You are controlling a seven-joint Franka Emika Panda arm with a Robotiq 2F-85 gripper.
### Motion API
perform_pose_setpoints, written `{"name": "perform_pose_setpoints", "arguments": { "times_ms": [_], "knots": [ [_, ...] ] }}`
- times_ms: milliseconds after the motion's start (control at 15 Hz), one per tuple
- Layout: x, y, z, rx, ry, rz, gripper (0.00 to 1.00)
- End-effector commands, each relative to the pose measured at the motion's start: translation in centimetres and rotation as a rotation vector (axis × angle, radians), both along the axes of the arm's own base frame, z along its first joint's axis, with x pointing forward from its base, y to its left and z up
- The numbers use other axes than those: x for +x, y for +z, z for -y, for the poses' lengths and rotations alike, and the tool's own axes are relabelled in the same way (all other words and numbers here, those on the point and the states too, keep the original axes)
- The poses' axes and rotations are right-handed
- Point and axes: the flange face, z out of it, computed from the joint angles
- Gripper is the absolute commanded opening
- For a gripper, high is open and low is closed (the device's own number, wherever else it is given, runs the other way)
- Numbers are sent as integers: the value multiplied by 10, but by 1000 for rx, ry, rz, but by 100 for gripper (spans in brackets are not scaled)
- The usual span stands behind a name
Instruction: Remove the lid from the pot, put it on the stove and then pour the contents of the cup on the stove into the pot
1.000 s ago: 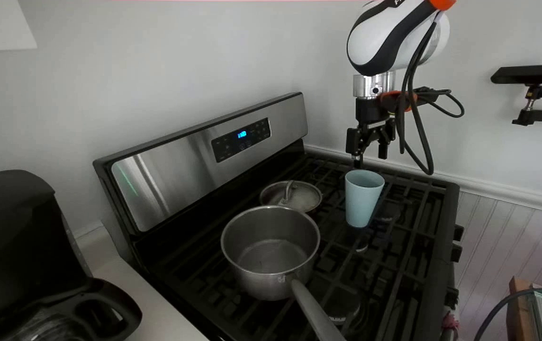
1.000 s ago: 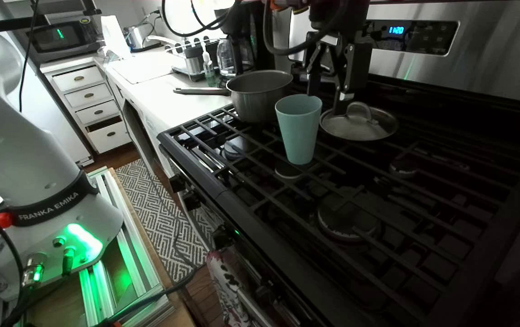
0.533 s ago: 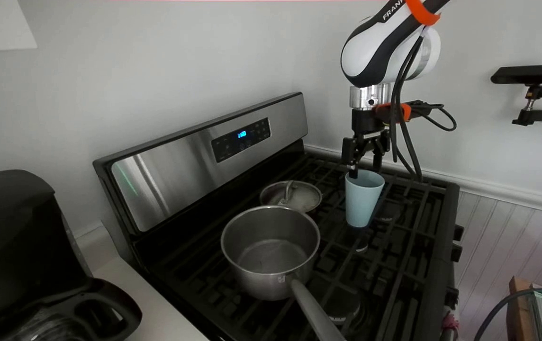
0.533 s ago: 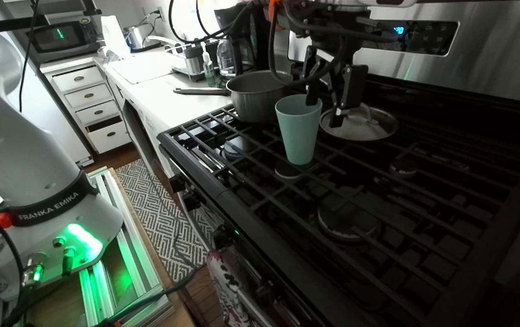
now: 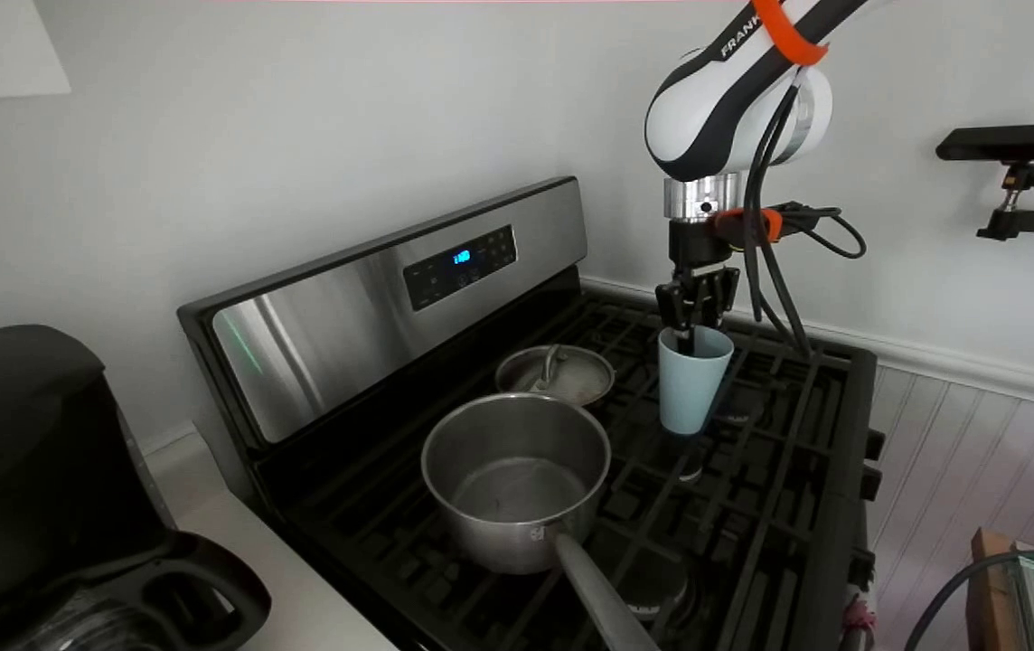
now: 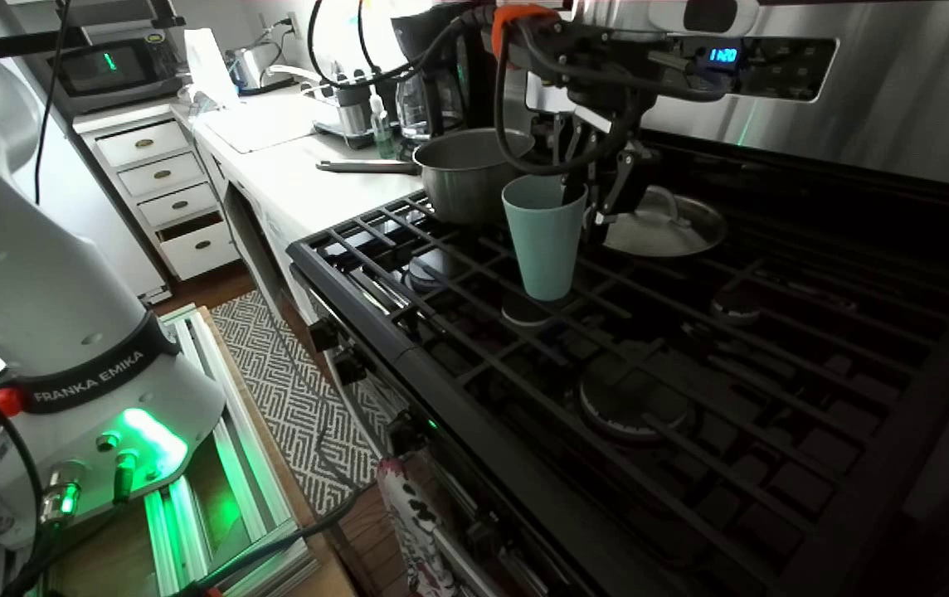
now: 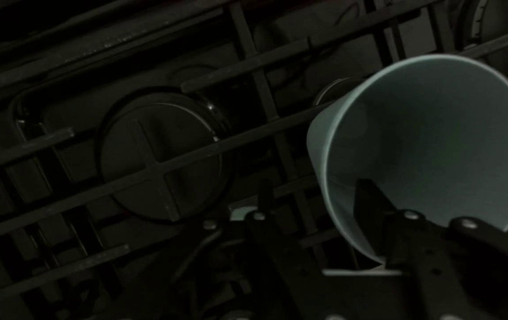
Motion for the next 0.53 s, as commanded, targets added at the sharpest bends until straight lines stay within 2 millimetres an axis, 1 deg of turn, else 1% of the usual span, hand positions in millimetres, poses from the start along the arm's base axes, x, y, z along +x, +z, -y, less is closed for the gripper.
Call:
{"name": "perform_pose_setpoints", "arguments": {
  "times_ms": [0, 200, 267, 467],
  "knots": [
    [4, -5, -1, 20, 19, 20, 20],
    [6, -5, -5, 26, 29, 23, 2],
    [6, -1, -6, 27, 36, 25, 0],
    [8, 13, -15, 34, 65, 40, 1]
  ]
}}
